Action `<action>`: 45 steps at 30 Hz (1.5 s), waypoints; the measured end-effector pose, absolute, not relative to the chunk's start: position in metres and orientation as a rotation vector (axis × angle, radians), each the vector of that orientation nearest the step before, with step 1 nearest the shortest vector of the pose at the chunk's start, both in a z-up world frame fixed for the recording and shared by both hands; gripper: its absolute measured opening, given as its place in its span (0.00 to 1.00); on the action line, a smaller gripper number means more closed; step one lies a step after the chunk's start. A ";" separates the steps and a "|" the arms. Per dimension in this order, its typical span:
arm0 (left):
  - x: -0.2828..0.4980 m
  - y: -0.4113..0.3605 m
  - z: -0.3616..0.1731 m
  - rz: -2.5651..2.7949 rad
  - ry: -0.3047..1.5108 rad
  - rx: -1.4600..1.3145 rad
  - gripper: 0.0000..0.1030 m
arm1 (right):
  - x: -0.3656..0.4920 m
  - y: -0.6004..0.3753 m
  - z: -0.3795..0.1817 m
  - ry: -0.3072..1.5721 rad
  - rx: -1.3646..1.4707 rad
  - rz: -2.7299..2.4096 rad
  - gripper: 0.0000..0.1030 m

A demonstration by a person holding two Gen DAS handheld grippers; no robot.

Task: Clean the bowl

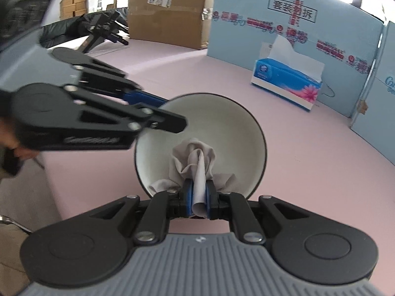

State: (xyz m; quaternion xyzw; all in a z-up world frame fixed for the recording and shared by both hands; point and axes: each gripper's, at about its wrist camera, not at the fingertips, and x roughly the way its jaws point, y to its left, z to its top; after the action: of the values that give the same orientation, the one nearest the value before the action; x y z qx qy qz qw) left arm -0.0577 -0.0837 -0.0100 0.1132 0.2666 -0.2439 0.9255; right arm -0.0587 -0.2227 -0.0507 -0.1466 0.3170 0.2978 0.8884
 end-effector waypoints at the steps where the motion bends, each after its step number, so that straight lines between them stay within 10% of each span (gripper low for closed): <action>1: -0.055 -0.083 -0.009 -0.518 0.547 0.233 0.14 | -0.059 -0.223 -0.050 0.662 -0.300 0.624 0.11; 45: -0.045 -0.097 -0.004 -0.621 0.473 0.324 0.11 | -0.050 -0.211 -0.047 0.677 -0.776 0.490 0.08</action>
State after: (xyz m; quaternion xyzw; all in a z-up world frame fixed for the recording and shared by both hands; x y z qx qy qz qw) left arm -0.0445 -0.0967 -0.0044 0.1573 0.2296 -0.3013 0.9120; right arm -0.0499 -0.2114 -0.0466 -0.3673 0.3204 0.2320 0.8418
